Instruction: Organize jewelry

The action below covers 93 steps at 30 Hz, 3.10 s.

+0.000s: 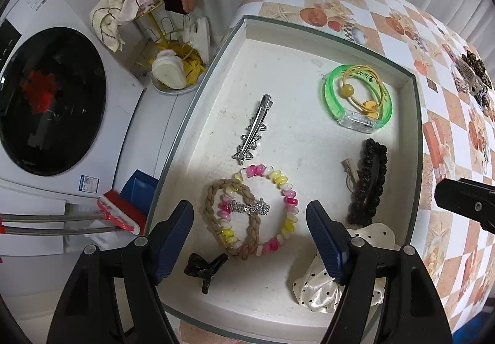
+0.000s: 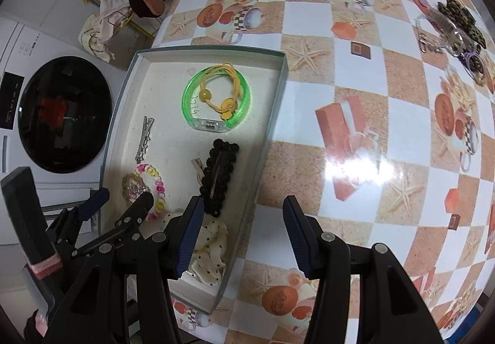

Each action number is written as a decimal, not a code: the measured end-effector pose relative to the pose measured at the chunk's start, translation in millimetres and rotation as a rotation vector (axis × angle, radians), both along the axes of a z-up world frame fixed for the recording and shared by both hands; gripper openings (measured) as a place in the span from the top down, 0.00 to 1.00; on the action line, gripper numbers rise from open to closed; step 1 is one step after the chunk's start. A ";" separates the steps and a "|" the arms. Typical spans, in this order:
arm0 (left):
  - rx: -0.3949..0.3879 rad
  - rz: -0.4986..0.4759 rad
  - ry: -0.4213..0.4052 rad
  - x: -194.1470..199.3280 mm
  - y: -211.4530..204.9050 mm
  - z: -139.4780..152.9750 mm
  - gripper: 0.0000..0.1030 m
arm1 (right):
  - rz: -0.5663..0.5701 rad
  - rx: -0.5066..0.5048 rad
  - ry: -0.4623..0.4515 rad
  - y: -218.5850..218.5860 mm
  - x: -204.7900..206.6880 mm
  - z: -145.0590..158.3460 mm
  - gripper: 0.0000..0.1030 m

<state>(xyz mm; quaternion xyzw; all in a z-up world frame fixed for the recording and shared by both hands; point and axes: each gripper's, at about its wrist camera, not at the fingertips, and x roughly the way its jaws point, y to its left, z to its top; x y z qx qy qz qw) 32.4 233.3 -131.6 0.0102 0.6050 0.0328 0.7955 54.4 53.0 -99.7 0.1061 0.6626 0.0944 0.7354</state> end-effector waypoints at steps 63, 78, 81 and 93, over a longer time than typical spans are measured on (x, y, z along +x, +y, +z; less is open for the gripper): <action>-0.033 -0.001 -0.036 -84.3 11.4 128.8 0.00 | 0.181 -0.118 -0.128 27.8 -48.9 115.0 0.14; -0.032 0.022 -0.052 -103.4 14.5 162.2 0.00 | 0.193 -0.173 -0.212 29.8 -67.9 155.8 0.14; -0.024 0.024 -0.059 -105.2 14.9 166.8 0.00 | 0.193 -0.193 -0.223 30.4 -68.5 161.1 0.14; -0.020 0.016 -0.058 -105.9 12.9 172.5 0.00 | 0.194 -0.212 -0.223 32.1 -70.0 163.6 0.13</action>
